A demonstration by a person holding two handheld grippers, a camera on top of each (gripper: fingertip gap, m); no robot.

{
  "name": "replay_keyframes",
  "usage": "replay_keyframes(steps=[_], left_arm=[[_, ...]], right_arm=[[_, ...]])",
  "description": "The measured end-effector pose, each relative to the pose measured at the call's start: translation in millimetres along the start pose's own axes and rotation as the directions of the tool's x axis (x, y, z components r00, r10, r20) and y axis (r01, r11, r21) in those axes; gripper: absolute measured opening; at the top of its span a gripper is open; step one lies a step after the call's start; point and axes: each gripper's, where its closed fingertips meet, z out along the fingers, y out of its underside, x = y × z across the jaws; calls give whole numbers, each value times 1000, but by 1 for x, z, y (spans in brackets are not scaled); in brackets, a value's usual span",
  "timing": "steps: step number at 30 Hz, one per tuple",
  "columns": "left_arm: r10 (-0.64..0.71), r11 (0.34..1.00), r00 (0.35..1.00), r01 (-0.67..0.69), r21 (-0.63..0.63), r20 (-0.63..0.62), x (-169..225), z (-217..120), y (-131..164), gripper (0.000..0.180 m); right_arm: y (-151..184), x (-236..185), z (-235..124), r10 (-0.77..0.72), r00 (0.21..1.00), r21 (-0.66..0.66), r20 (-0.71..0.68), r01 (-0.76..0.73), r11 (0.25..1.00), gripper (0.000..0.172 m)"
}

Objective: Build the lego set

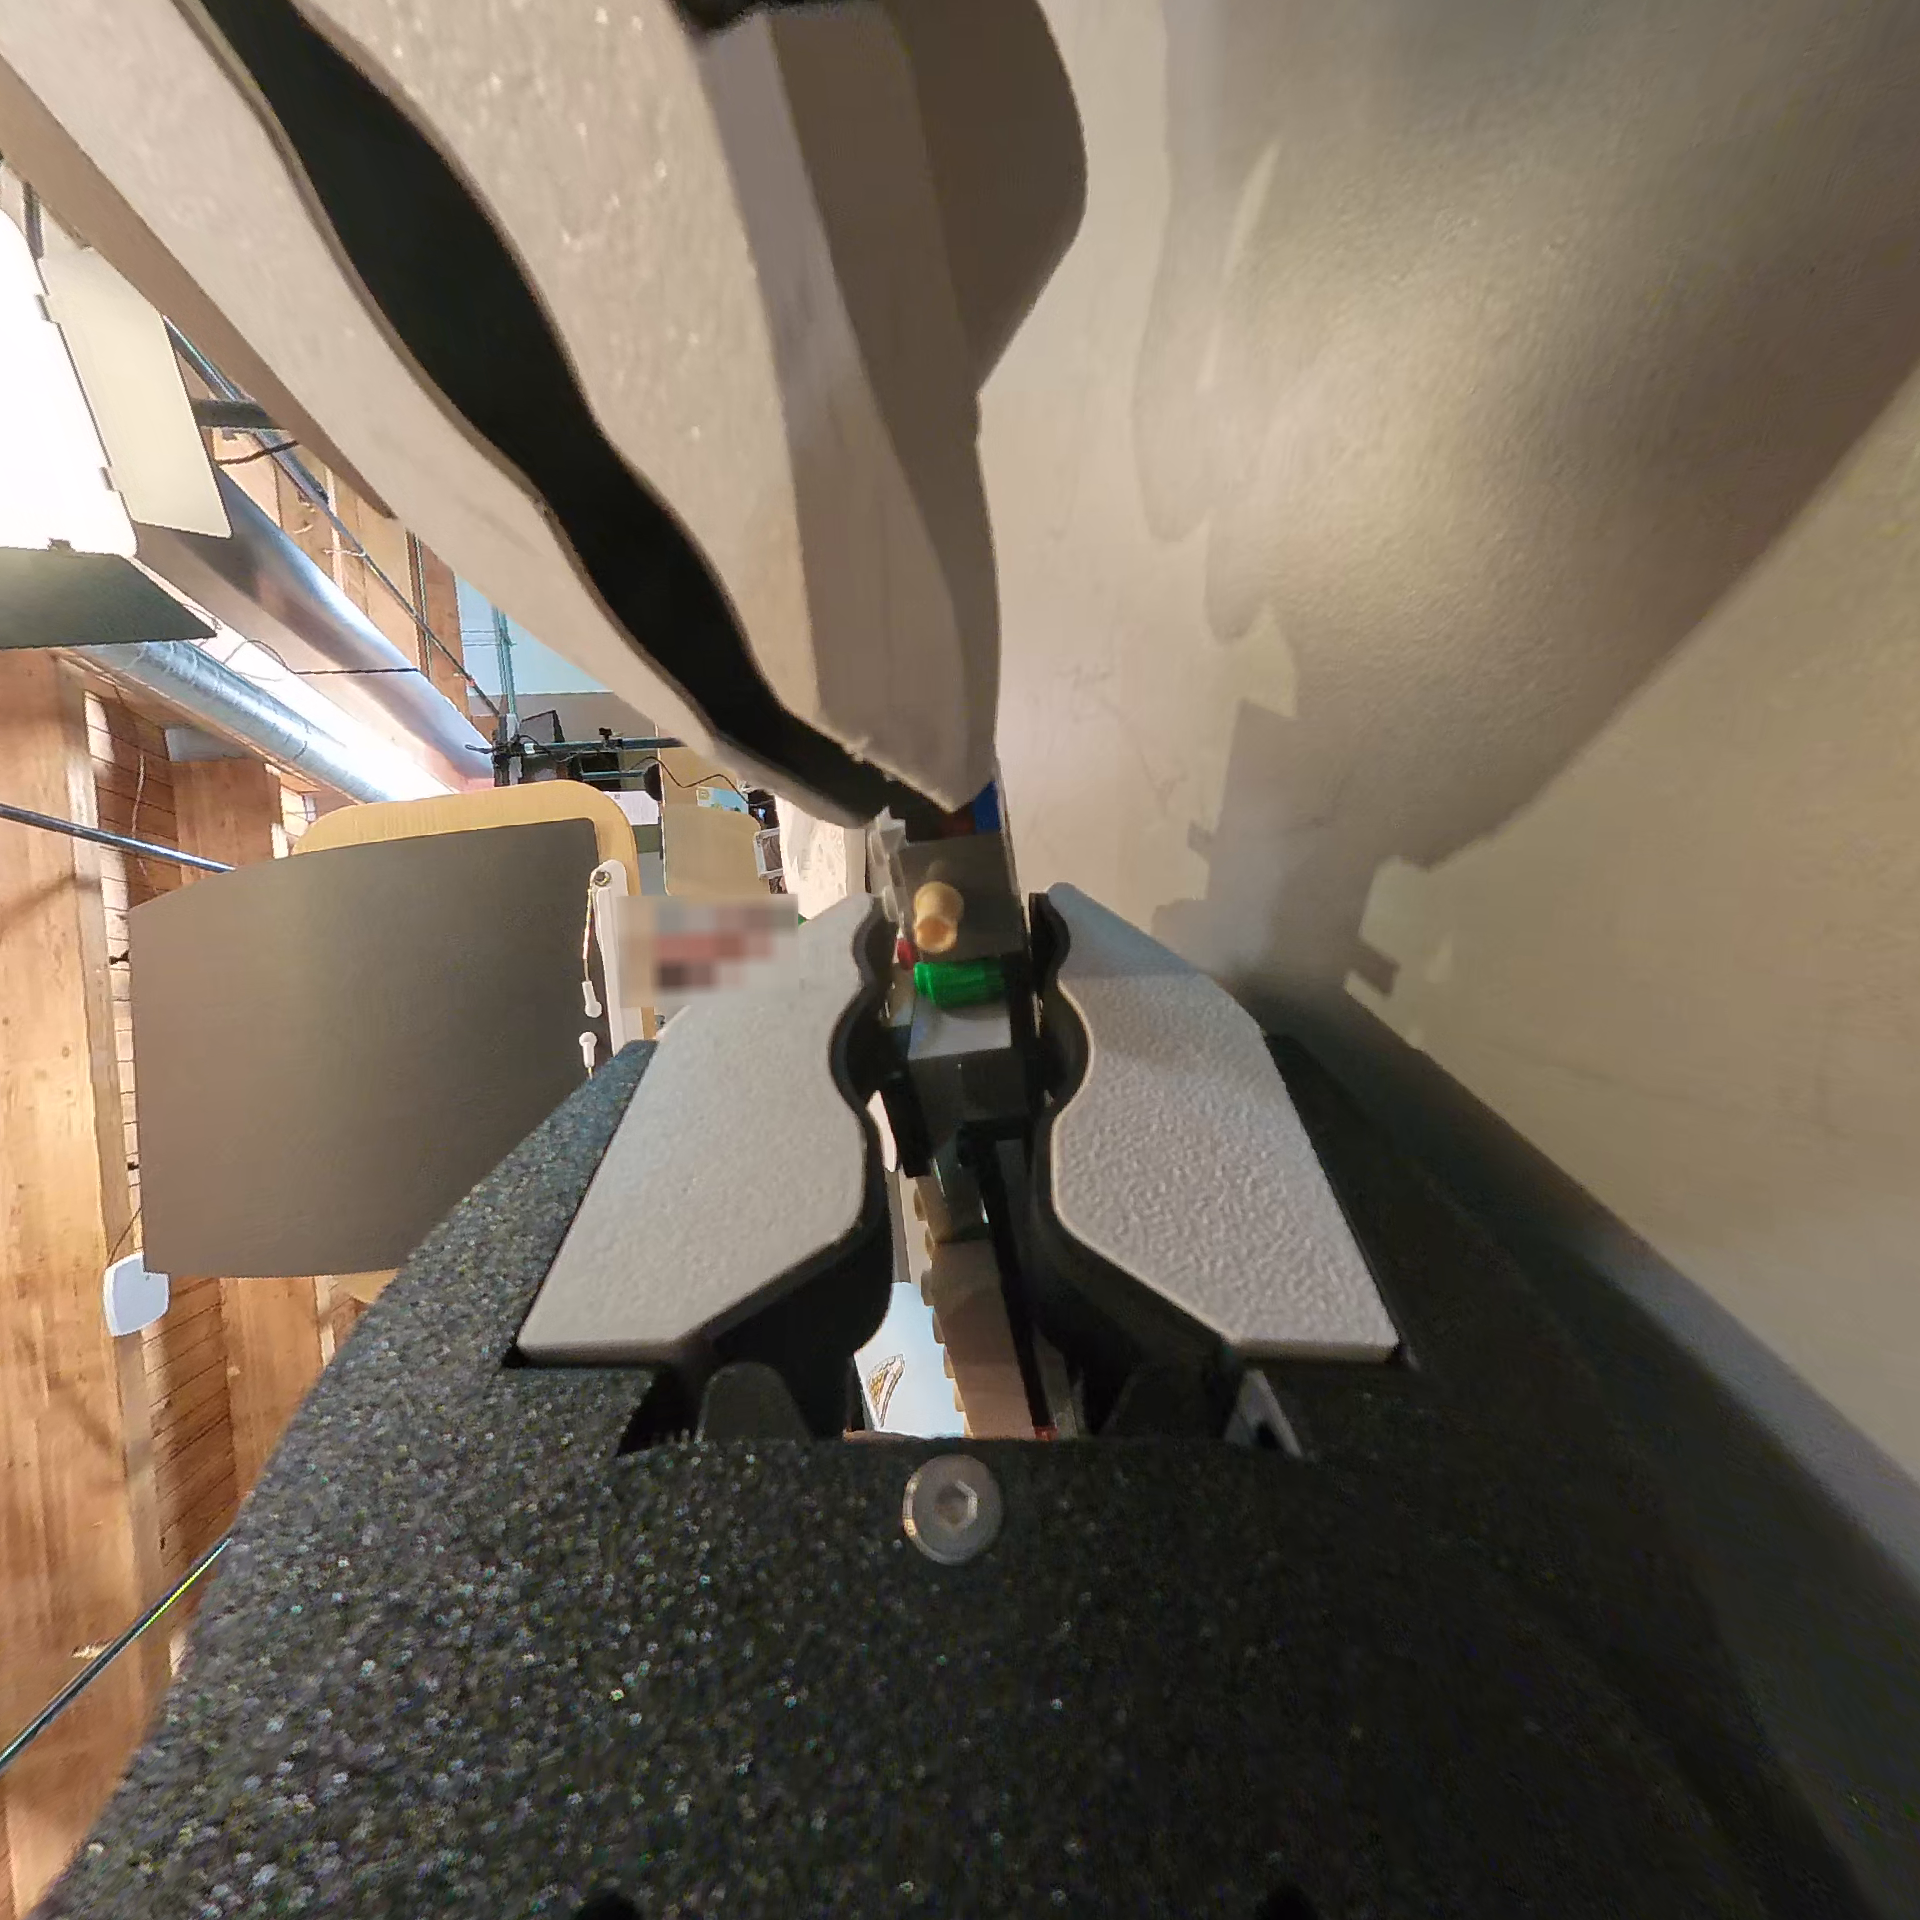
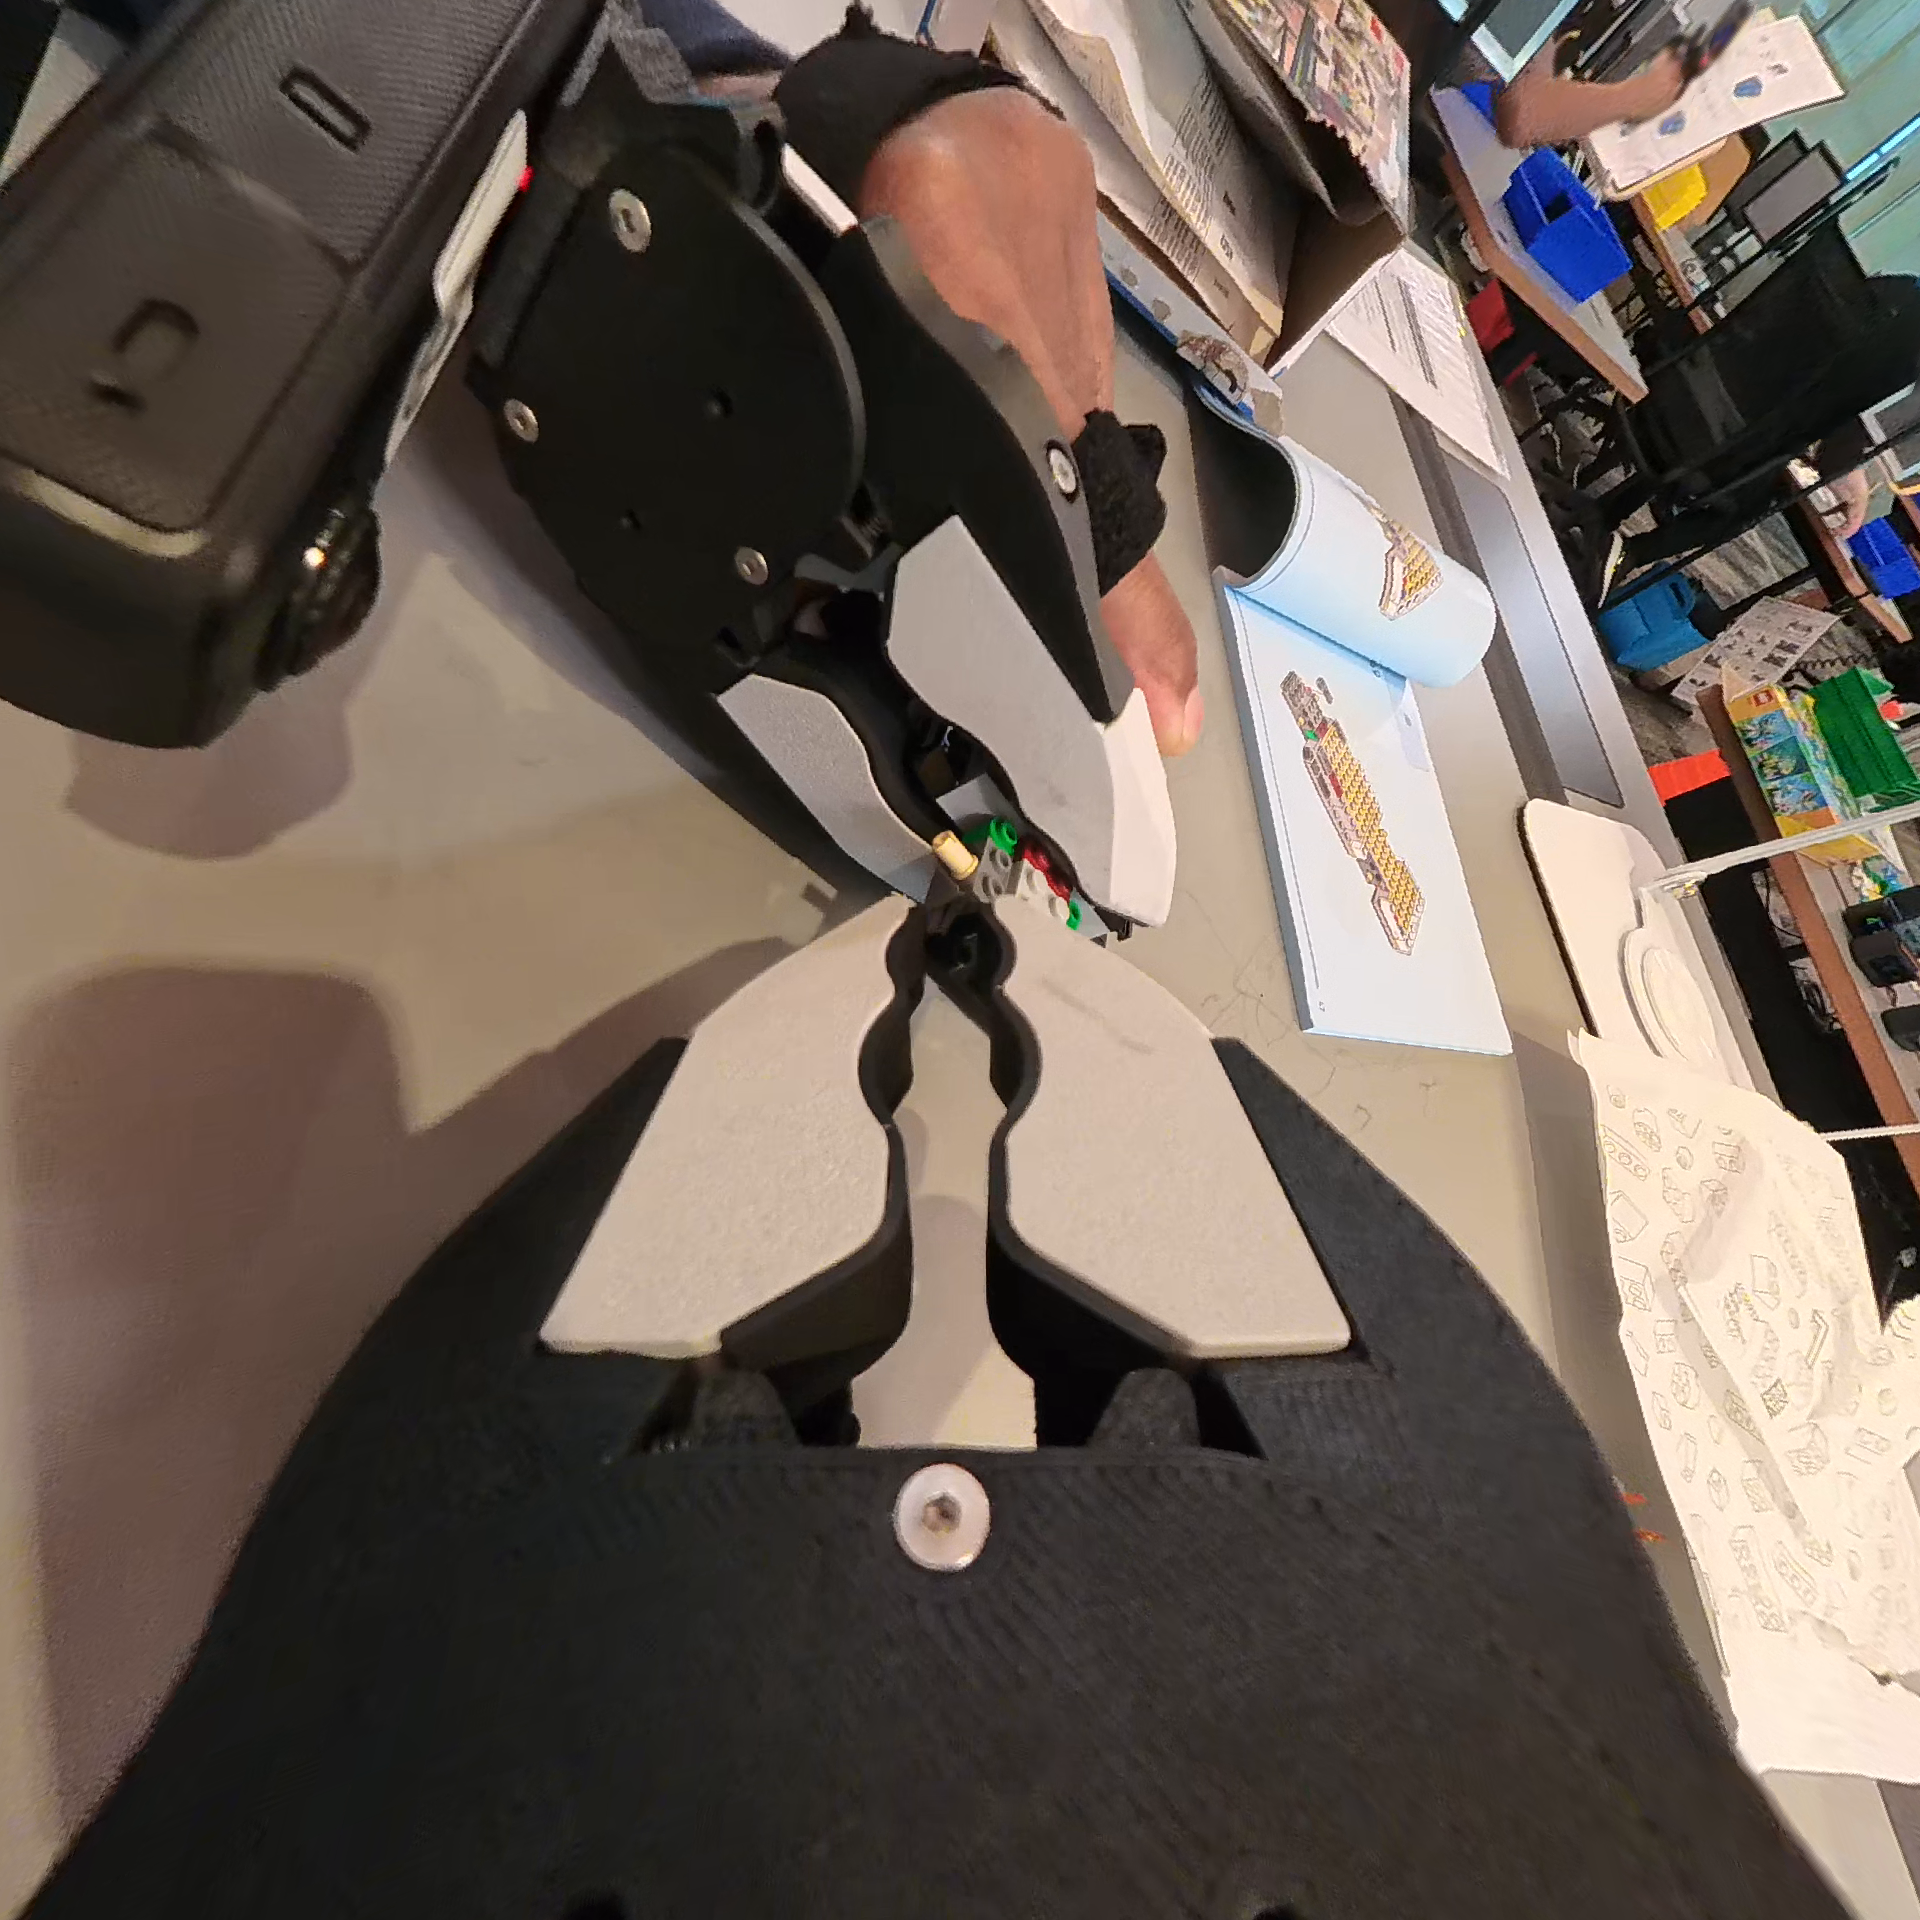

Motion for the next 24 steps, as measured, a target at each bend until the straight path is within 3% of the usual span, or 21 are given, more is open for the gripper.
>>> replay_keyframes(steps=[11, 18, 24], left_arm=[[-8, 1000, 1000, 8, 19, -5, 1, -1, -3, 25], [-9, 1000, 1000, 9, 30, -5, 0, -2, -5, 25], [-29, 998, 1000, 30, 46, -6, -3, -3, -7, 25]], right_arm=[[1, -6, -2, -166, 986, 10, 3, 166, 986, 14], [2, -5, -2, -387, 920, -15, -68, 387, 922, 15], [-1, -3, -3, -484, 867, -12, -121, 486, 874, 15]])
